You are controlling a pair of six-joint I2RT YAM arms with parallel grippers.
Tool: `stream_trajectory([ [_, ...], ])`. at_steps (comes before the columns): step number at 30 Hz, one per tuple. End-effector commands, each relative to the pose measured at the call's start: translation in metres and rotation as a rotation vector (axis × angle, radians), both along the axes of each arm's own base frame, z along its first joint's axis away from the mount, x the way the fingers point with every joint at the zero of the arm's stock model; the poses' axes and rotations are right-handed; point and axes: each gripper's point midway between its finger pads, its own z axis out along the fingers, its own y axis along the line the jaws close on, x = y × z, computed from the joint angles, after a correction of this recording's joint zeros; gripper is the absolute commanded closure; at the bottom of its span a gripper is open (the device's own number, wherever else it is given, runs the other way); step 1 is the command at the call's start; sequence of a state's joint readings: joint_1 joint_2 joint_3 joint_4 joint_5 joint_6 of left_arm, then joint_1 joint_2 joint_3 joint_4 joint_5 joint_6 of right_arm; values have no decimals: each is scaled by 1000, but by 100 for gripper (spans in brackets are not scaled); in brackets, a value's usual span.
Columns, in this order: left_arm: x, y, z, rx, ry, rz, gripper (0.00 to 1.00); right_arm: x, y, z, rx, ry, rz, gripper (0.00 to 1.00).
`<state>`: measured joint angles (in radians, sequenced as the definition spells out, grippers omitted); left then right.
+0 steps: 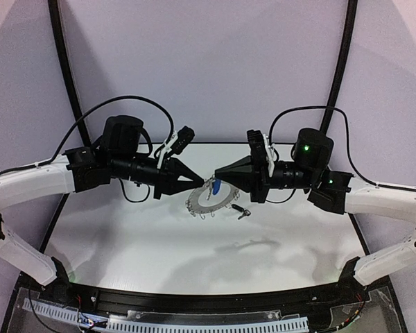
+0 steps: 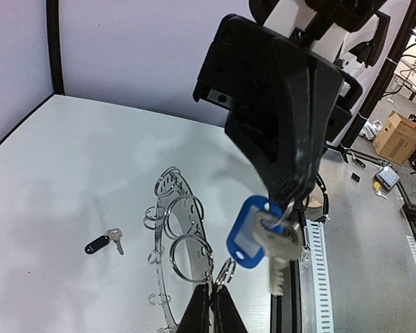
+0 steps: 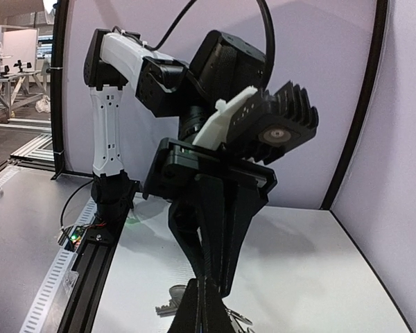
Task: Put the keys on the keyring
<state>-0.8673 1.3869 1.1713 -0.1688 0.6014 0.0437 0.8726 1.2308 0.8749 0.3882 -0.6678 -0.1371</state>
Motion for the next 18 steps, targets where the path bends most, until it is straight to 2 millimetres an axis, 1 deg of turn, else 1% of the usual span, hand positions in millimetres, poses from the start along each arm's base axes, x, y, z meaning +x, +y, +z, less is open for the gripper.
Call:
stream_trajectory([
  [1, -1, 3, 19, -29, -15, 9, 99, 6, 8, -9, -33, 10, -14, 100],
  [3, -2, 3, 19, -30, -14, 4, 99, 9, 11, -13, -46, 13, -21, 100],
  [7, -2, 3, 20, -32, -13, 5, 99, 14, 15, -16, -62, -6, -52, 100],
  [15, -1, 1, 19, -28, -9, 7, 99, 16, 18, -15, -55, -9, -50, 100],
  [18, 0, 0, 20, -31, -8, 6, 99, 19, 19, -18, -67, -10, -63, 100],
])
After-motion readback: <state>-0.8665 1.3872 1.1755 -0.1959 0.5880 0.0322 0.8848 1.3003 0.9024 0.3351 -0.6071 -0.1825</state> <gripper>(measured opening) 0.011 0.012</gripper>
